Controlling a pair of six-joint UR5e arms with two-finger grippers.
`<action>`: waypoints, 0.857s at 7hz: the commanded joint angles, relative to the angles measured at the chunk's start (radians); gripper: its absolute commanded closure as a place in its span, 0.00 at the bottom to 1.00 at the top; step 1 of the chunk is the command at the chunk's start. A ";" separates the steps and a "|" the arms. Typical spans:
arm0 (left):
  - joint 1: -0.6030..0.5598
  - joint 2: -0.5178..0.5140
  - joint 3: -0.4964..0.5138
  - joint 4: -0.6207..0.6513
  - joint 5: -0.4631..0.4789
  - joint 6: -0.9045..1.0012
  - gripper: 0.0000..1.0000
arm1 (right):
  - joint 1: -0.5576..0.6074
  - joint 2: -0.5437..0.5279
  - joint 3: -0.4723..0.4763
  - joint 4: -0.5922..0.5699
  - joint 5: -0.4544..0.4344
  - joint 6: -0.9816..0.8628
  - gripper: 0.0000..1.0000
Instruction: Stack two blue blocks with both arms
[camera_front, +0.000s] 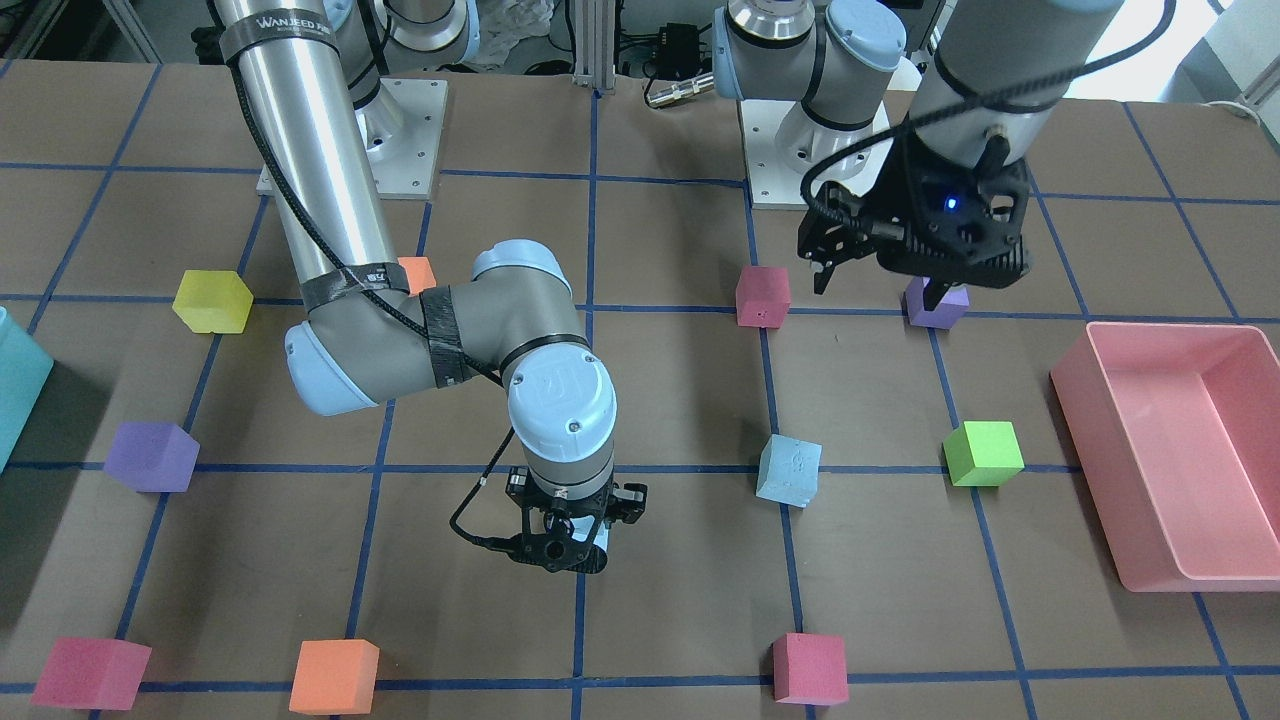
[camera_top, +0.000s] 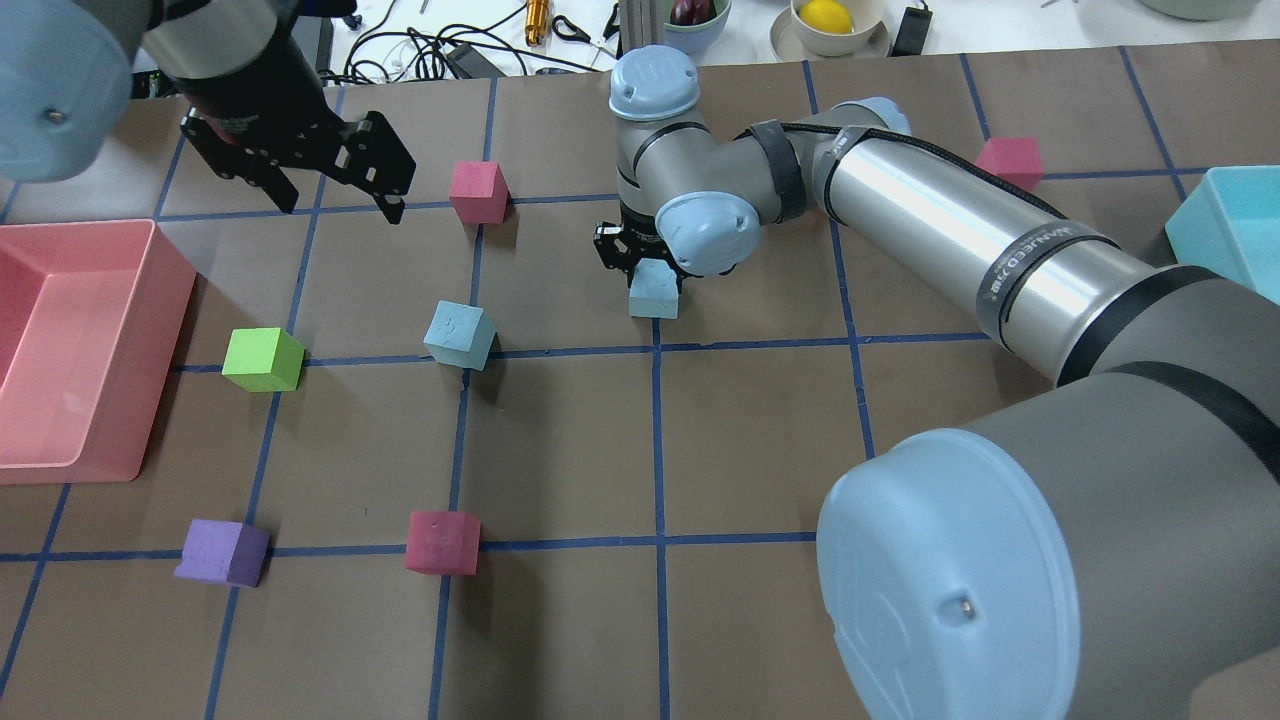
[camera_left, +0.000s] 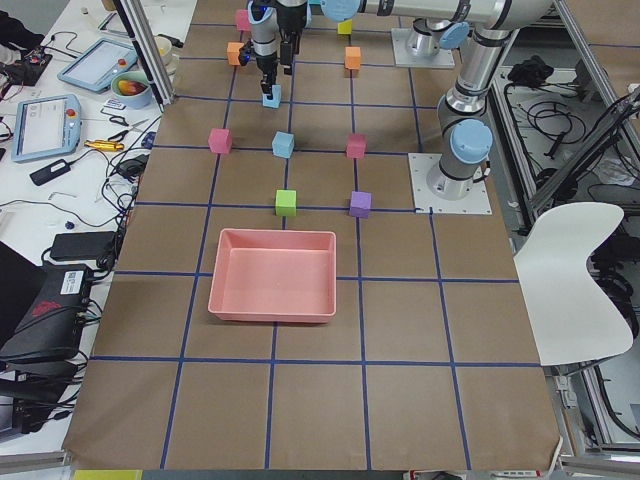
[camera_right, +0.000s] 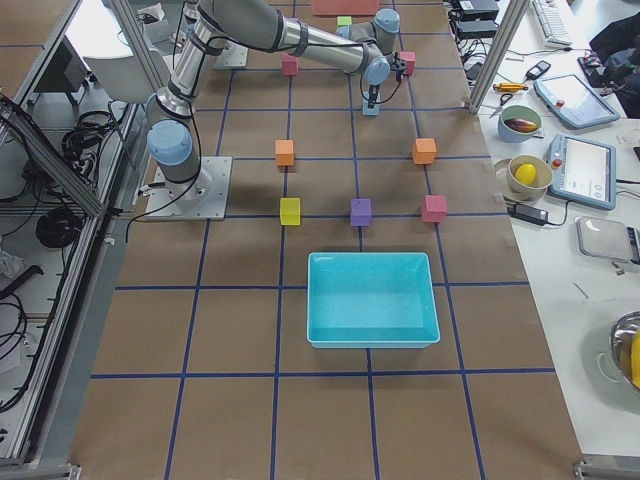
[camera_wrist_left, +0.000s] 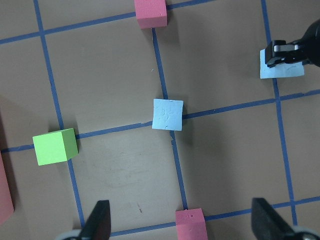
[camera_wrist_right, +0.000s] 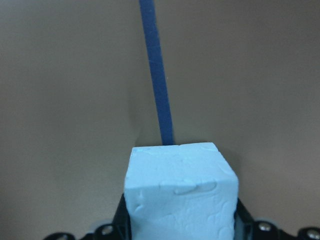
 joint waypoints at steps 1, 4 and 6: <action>0.002 -0.113 -0.046 0.093 0.005 -0.005 0.00 | -0.006 -0.007 0.001 0.005 -0.005 -0.004 0.00; 0.000 -0.234 -0.090 0.199 0.003 -0.011 0.00 | -0.156 -0.184 0.008 0.138 -0.003 -0.083 0.00; 0.000 -0.302 -0.177 0.408 0.005 -0.009 0.00 | -0.253 -0.371 0.066 0.316 -0.014 -0.225 0.00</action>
